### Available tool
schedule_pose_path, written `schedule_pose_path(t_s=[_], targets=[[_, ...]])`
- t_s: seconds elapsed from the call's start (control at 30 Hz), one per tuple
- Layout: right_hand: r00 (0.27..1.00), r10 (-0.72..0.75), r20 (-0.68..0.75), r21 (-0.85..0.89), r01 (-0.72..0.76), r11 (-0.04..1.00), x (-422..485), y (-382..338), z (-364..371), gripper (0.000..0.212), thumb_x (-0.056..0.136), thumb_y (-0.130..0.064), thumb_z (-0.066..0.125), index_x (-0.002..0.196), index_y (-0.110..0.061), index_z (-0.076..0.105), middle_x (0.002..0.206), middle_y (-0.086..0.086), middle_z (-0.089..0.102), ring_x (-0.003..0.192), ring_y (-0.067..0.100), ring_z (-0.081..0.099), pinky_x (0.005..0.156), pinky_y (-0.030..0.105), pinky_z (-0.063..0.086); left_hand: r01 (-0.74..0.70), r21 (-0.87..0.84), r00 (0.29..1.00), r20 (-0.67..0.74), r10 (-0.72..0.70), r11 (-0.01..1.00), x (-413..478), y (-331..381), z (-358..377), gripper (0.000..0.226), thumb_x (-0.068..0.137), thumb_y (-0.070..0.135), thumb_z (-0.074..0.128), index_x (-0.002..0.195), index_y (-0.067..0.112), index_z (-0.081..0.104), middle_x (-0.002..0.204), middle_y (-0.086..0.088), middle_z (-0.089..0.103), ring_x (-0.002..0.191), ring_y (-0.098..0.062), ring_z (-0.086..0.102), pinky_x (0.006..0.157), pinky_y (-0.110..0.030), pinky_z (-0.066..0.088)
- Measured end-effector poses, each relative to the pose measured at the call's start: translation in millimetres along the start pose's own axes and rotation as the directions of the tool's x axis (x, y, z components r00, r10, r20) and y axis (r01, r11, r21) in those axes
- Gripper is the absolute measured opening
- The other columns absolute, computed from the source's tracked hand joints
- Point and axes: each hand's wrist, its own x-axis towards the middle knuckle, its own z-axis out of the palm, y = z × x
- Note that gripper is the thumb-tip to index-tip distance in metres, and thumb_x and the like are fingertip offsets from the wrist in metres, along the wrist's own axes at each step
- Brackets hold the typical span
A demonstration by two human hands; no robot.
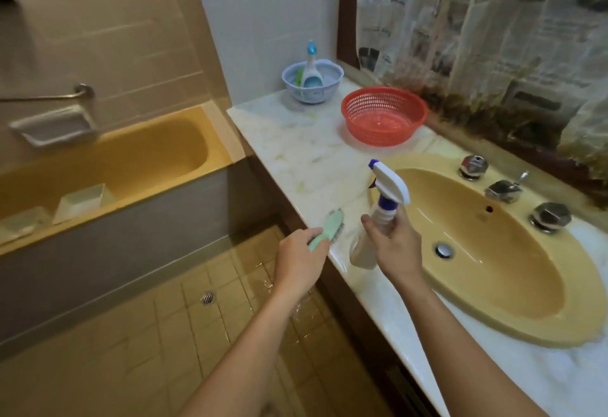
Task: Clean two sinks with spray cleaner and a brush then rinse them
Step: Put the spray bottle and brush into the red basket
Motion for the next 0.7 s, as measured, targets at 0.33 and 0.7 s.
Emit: schedule_pose_path(t_s=[0.33, 0.7], targets=[[0.988, 0.080, -0.135, -0.034, -0.086, 0.996, 90, -14, 104, 0.032, 0.090, -0.033, 0.072, 0.119, -0.026, 0.060, 0.088, -0.023, 0.066, 0.081, -0.016, 0.059, 0.068, 0.005, 0.039, -0.117, 0.001, 0.982, 0.146, 0.116, 0.993, 162, -22, -40, 0.038, 0.097, 0.035, 0.063, 0.132, 0.022, 0.067, 0.128, 0.003, 0.066, 0.115, -0.012, 0.059, 0.100, -0.028, 0.047], [0.934, 0.166, -0.317, -0.004, -0.177, 0.984, 185, -44, 174, 0.023, 0.090, -0.034, 0.073, 0.108, -0.030, 0.059, 0.087, -0.020, 0.066, 0.080, -0.016, 0.058, 0.066, 0.010, 0.040, -0.301, -0.018, 0.902, 0.319, 0.291, 0.954, 324, -14, -66, 0.037, 0.097, 0.036, 0.062, 0.131, 0.023, 0.068, 0.122, 0.007, 0.068, 0.113, -0.010, 0.059, 0.089, -0.021, 0.041]])
